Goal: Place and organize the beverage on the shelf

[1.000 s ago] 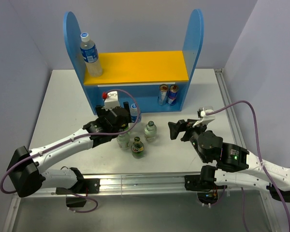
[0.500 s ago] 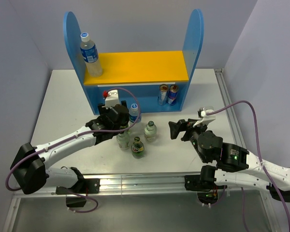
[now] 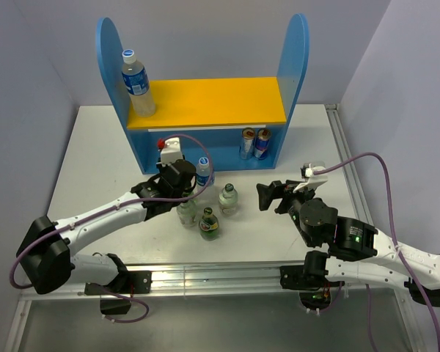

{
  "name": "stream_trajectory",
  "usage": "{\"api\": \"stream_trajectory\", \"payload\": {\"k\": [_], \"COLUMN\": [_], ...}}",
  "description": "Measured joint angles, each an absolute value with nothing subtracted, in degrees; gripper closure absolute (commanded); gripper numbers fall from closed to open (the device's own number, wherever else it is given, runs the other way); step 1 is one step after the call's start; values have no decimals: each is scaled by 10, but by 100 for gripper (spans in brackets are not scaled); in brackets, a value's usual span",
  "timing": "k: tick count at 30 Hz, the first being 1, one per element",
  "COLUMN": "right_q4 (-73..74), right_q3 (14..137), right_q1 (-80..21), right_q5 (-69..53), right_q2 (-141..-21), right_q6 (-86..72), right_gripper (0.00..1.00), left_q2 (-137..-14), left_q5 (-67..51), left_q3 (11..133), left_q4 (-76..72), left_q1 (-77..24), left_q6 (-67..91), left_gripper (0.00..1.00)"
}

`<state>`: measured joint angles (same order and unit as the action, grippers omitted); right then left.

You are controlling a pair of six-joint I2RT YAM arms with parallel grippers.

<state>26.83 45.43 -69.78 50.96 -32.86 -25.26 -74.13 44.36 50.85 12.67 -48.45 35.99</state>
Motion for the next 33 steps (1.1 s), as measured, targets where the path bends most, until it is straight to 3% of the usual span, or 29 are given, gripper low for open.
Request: {"api": "stream_trajectory", "payload": {"k": [2, 5, 20, 27, 33], "right_q4": [268, 268, 268, 268, 267], "right_q3": [454, 454, 453, 453, 453], "right_q1": [-698, -698, -698, -698, -698], "right_q5": [511, 513, 514, 515, 517], "right_q2": [-328, -328, -328, -324, -322], "right_q6": [-253, -256, -257, -257, -257], "right_gripper": [0, 0, 0, 0, 0], "left_q2": [-744, -745, -767, -787, -857], "left_q5": [444, 445, 449, 450, 449], "left_q3": [509, 509, 616, 738, 919], "left_q4": [125, 124, 257, 286, 343], "left_q1": [-485, -484, -484, -484, -484], "left_q6": [362, 366, 335, 293, 238], "left_gripper": [85, 99, 100, 100, 100]}}
